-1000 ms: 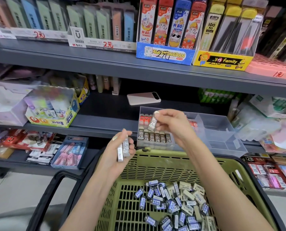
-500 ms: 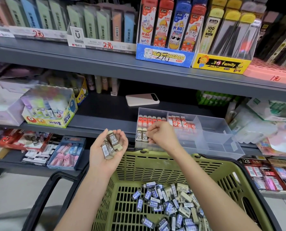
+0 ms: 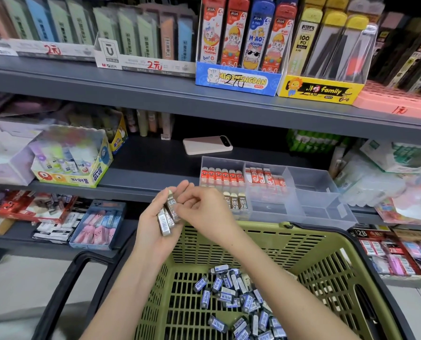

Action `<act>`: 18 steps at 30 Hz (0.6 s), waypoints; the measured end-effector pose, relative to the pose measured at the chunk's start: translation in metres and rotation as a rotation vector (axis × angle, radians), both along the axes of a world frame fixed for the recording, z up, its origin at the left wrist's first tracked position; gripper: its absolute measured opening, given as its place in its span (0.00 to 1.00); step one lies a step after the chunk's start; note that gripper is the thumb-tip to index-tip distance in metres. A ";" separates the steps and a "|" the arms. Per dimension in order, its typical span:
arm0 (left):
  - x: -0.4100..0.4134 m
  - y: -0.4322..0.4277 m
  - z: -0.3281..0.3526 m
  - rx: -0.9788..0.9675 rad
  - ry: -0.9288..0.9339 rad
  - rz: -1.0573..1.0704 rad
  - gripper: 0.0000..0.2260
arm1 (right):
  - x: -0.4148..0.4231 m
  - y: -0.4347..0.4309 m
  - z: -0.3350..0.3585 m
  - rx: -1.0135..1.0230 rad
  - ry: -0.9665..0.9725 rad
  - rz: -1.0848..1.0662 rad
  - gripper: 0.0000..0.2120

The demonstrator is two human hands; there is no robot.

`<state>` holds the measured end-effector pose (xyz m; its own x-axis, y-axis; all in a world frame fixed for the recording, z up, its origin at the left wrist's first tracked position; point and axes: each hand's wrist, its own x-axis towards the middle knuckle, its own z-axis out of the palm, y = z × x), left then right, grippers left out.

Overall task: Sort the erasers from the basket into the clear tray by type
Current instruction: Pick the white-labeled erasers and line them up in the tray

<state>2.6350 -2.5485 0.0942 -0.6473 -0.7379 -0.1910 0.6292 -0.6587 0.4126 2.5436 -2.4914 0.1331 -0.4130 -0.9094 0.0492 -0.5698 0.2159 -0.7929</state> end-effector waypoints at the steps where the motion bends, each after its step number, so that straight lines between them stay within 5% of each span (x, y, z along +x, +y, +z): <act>1: -0.001 0.001 0.000 -0.005 0.003 0.001 0.10 | -0.001 0.000 0.001 0.012 0.011 0.002 0.06; 11: -0.002 0.002 -0.002 -0.063 -0.036 -0.012 0.17 | -0.005 0.005 0.009 0.031 -0.186 0.182 0.14; 15: 0.003 -0.006 0.000 0.143 0.053 0.072 0.10 | -0.031 0.014 0.011 -0.051 -0.513 -0.043 0.08; 18: 0.007 -0.013 0.000 0.193 0.027 0.104 0.09 | -0.070 0.018 0.013 -0.072 -0.519 -0.204 0.03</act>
<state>2.6417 -2.5611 0.0946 -0.5762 -0.7527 -0.3184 0.7073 -0.6545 0.2671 2.4733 -2.4730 0.1461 -0.5668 -0.8105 -0.1481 -0.0534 0.2155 -0.9750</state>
